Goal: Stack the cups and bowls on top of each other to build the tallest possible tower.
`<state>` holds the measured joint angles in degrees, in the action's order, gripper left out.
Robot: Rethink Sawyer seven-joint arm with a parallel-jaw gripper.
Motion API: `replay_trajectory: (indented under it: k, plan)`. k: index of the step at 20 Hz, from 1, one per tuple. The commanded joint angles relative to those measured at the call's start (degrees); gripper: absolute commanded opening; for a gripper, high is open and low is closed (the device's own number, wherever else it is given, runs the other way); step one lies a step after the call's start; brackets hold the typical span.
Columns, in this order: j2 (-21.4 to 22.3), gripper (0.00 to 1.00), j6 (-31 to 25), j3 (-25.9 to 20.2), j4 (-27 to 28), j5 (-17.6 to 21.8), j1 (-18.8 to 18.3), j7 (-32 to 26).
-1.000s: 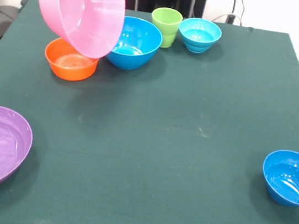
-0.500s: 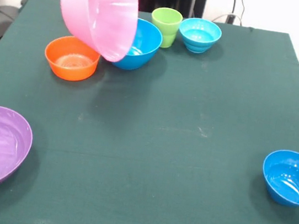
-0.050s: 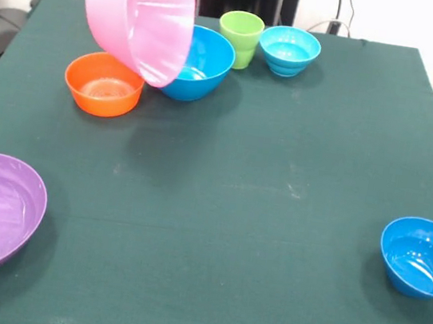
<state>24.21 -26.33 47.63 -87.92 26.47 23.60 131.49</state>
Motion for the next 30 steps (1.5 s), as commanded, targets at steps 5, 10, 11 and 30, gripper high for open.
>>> replay_trajectory:
  k: [5,10,11,30]
  plan:
    - [-1.87,0.0,-0.59,-3.53,1.21,-1.34,-0.55,7.1]
    - [-2.19,0.0,-1.36,-3.28,1.42,-1.5,-0.28,6.99]
    - [-2.34,0.0,-1.25,-3.16,1.43,-1.66,-0.17,7.38]
    - [-2.8,1.0,0.4,-2.27,1.93,-0.75,0.29,7.14]
